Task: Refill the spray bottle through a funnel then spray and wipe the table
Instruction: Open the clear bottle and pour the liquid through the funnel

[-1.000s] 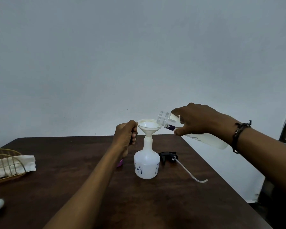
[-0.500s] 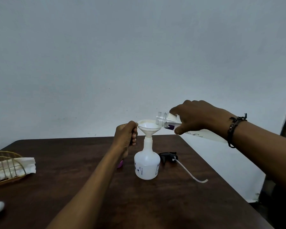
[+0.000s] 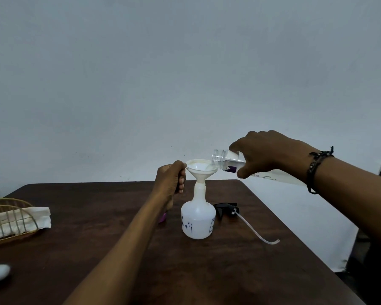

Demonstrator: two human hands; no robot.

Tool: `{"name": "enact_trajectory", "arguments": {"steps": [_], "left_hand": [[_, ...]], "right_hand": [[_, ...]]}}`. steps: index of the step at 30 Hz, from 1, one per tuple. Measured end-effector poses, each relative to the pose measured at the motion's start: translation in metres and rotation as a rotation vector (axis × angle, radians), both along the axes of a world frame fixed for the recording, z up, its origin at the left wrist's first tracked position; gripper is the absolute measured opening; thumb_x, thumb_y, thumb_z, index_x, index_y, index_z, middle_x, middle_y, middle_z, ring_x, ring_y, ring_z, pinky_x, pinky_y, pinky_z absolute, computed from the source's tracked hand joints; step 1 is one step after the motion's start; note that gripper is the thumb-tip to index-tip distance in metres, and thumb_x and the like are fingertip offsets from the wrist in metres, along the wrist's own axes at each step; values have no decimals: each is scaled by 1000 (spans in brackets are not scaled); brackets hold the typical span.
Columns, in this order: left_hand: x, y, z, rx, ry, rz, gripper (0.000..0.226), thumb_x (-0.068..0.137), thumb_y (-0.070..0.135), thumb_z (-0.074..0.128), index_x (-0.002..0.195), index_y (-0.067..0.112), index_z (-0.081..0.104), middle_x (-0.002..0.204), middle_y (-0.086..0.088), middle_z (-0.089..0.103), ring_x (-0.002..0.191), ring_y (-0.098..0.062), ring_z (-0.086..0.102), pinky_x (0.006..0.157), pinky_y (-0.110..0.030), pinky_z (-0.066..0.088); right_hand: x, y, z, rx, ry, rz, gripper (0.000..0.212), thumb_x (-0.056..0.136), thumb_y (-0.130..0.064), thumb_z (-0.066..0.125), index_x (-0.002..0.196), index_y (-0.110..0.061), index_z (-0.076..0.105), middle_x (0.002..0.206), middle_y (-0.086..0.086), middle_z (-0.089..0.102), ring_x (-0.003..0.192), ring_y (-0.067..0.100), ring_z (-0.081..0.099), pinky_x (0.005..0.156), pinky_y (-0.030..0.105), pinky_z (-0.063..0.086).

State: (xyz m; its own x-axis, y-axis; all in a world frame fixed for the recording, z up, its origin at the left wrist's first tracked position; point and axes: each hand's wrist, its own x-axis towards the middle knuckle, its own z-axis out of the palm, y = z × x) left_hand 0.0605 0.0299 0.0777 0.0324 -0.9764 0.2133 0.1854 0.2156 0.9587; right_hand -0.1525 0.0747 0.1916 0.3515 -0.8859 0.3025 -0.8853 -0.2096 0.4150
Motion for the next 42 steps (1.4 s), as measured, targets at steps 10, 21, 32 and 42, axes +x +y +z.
{"name": "enact_trajectory", "arguments": {"steps": [10, 21, 32, 42], "left_hand": [[1, -1, 0, 4, 7, -5, 30, 87, 22, 56, 58, 16, 48, 47, 2, 40, 44, -13, 33, 45, -24, 29], [1, 0, 1, -2, 1, -1, 30, 87, 22, 55, 59, 16, 48, 48, 2, 40, 45, -14, 33, 47, -25, 30], [1, -1, 0, -4, 8, 2, 30, 87, 22, 56, 59, 15, 49, 47, 1, 40, 44, -14, 33, 45, -25, 29], [2, 0, 1, -7, 0, -8, 31, 88, 22, 55, 58, 15, 49, 47, 1, 40, 44, -14, 33, 45, -25, 29]], "right_hand": [[5, 3, 3, -7, 30, -17, 48, 69, -51, 70, 108, -25, 60, 89, -3, 56, 82, 25, 62, 58, 29, 38], [10, 7, 6, -10, 80, -18, 44, 70, -49, 71, 106, -25, 61, 76, -6, 46, 74, 24, 58, 57, 28, 36], [12, 10, 11, -20, 115, -17, 42, 71, -47, 72, 105, -25, 61, 73, -7, 43, 69, 23, 55, 56, 27, 35], [16, 10, 13, -53, 160, -14, 39, 71, -43, 71, 104, -25, 61, 71, -6, 42, 68, 23, 53, 50, 25, 27]]}}
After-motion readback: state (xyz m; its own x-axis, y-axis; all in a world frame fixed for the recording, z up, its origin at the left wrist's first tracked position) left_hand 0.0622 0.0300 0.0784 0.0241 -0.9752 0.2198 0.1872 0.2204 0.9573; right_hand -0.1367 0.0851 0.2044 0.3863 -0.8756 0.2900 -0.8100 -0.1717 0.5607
